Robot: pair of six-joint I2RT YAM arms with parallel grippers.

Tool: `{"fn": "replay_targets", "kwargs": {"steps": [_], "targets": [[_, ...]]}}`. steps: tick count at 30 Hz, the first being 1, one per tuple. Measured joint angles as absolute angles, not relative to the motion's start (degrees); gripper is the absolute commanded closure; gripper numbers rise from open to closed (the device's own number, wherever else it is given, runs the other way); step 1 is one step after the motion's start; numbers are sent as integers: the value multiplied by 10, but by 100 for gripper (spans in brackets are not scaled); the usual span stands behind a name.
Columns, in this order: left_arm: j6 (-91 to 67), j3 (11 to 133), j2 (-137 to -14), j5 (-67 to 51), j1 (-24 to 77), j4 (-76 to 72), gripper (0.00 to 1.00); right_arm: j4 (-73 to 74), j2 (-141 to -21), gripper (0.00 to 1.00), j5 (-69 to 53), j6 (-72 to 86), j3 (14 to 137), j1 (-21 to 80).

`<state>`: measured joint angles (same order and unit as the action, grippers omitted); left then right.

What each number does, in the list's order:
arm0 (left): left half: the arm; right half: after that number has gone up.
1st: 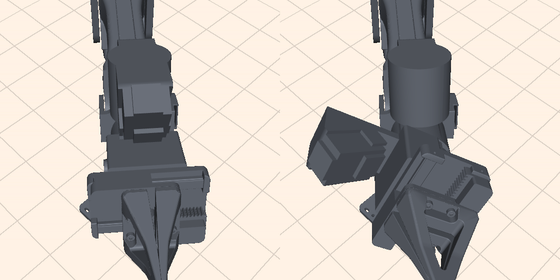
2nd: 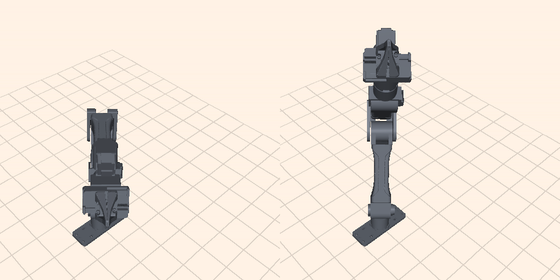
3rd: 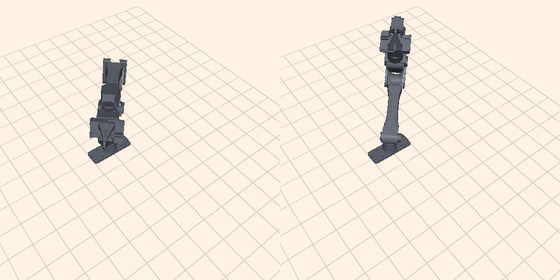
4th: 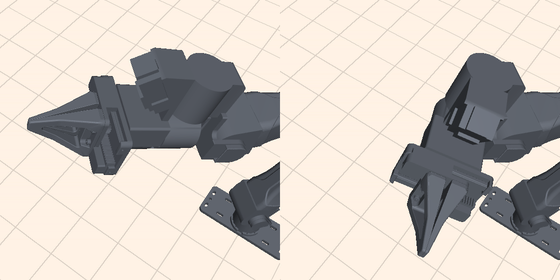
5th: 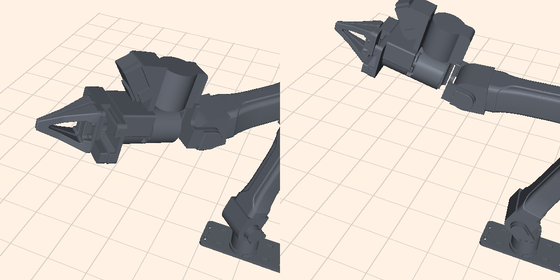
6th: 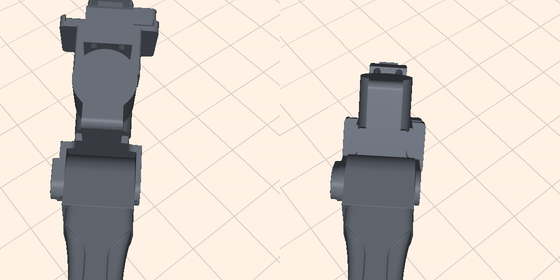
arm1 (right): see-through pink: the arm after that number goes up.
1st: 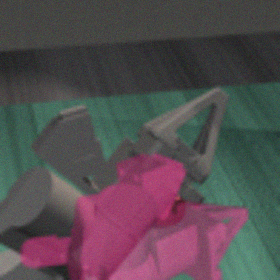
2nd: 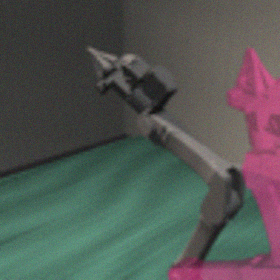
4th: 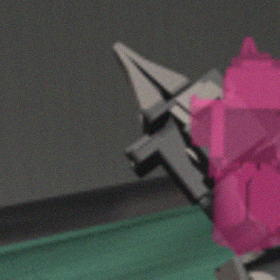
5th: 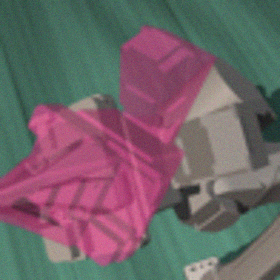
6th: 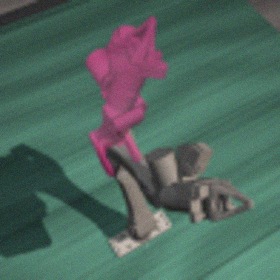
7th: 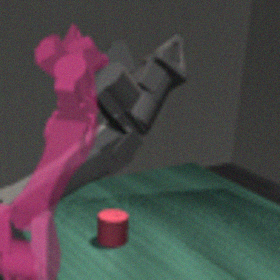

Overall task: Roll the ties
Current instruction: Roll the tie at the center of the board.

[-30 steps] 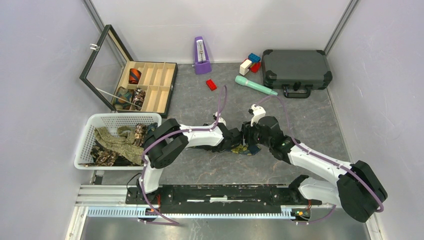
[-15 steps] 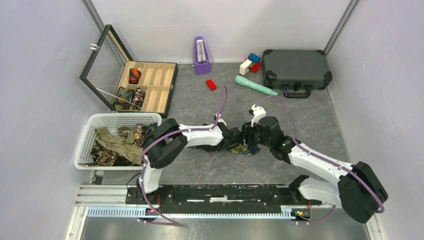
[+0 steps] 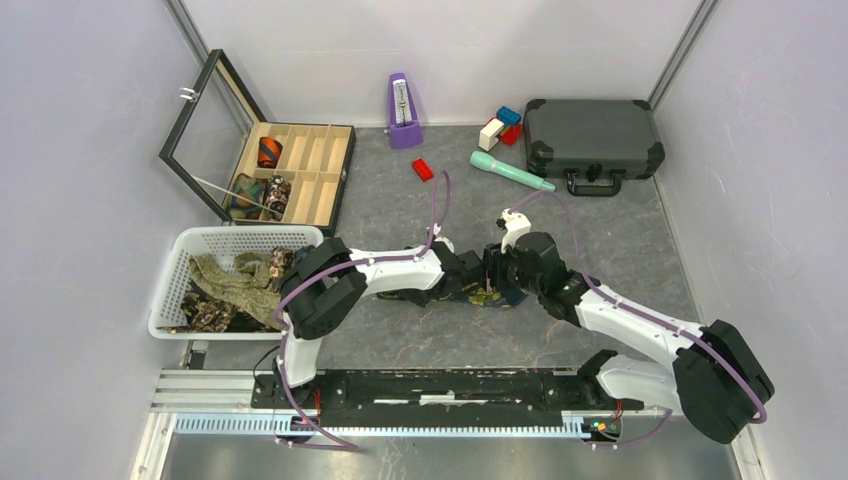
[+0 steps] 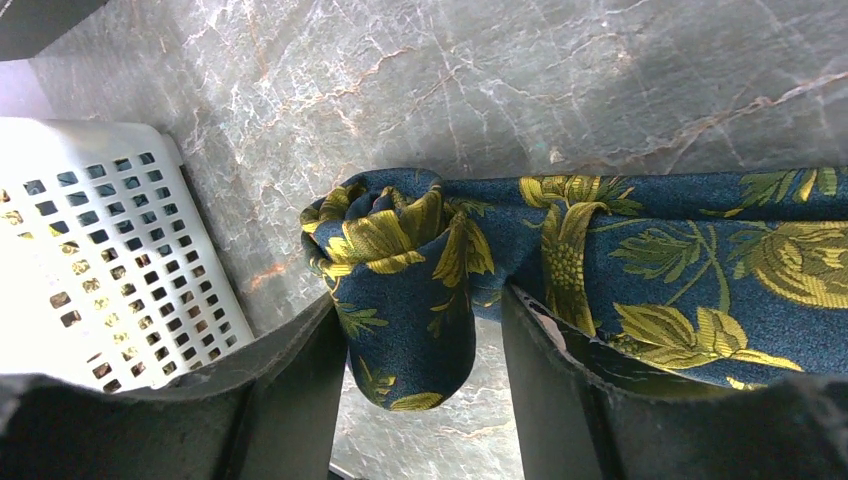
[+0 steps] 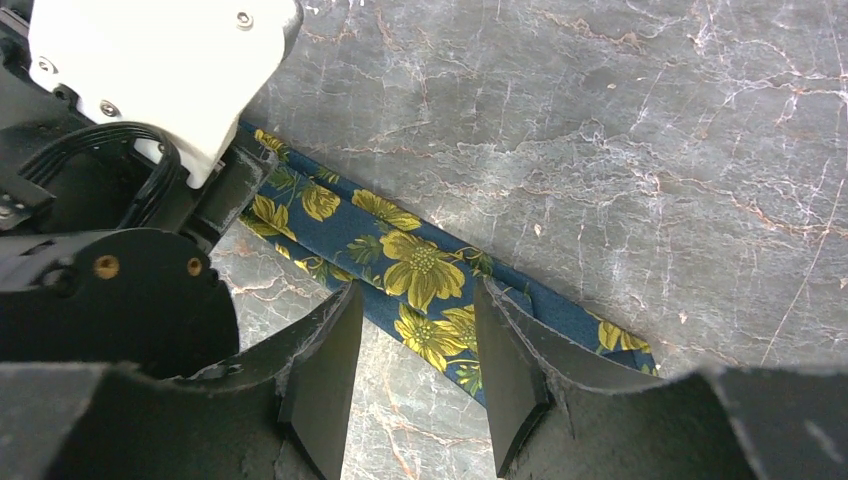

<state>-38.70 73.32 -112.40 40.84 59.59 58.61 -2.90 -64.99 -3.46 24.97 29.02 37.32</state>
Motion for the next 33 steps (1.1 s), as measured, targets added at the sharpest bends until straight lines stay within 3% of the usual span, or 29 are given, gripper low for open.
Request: {"fn": "replay_targets", "kwargs": {"steps": [33], "targets": [[-381, 760, -1113, 358, 601, 585, 35, -181, -799, 60, -58, 259, 244, 371]]}}
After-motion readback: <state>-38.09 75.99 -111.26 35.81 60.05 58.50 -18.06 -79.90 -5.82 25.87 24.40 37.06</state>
